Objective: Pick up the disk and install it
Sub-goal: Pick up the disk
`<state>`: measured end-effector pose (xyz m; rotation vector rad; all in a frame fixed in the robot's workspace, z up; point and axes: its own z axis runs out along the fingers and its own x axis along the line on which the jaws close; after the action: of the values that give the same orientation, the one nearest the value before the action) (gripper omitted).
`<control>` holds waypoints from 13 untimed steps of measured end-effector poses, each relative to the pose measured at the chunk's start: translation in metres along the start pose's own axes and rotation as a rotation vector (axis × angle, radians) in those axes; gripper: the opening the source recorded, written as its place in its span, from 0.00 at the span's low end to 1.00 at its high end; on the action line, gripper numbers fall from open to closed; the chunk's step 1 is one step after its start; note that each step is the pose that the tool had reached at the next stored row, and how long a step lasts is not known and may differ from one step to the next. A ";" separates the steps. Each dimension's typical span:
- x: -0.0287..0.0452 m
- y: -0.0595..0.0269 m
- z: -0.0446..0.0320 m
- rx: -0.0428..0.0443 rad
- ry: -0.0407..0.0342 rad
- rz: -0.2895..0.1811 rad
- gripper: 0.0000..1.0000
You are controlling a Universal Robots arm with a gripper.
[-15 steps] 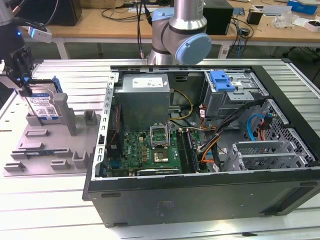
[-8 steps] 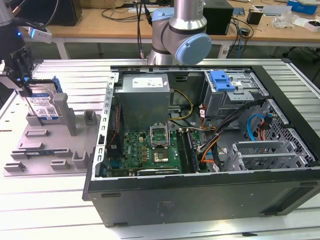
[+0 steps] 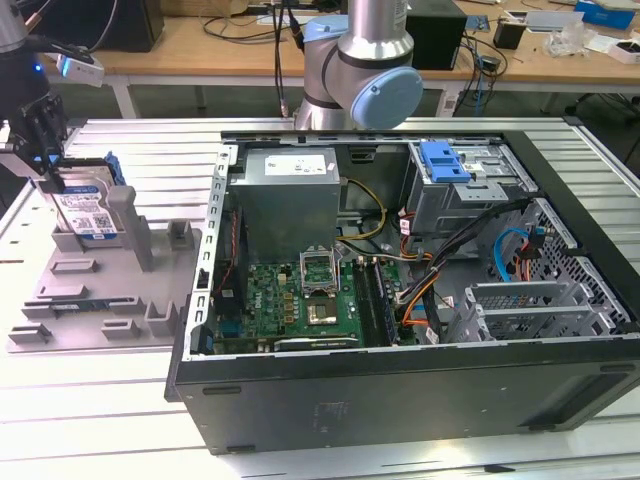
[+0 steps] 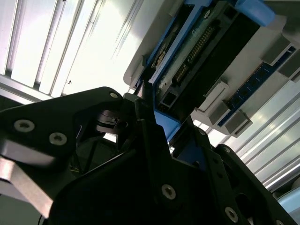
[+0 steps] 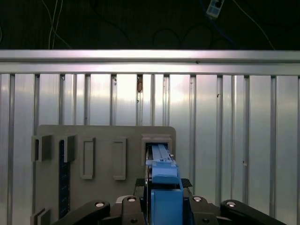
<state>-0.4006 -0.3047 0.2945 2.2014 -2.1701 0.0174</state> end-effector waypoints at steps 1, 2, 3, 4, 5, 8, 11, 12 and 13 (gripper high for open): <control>0.0000 0.0000 0.0000 0.0000 0.0000 0.000 0.37; 0.0000 0.0000 0.0000 0.0000 0.0000 0.000 0.37; 0.0000 0.0000 0.0001 0.0000 0.0000 0.000 0.37; 0.0000 0.0000 0.0001 0.0000 0.0000 0.000 0.37; 0.0000 0.0000 0.0001 0.0000 0.0000 0.000 0.37; 0.0000 0.0000 0.0002 -0.0001 0.0000 0.000 0.37; 0.0000 0.0000 0.0001 0.0001 0.0000 0.000 0.37; 0.0000 0.0000 -0.0001 0.0004 -0.0002 0.000 0.37; 0.0000 0.0000 -0.0006 0.0005 -0.0002 0.000 0.37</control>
<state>-0.4006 -0.3047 0.2951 2.2017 -2.1705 0.0178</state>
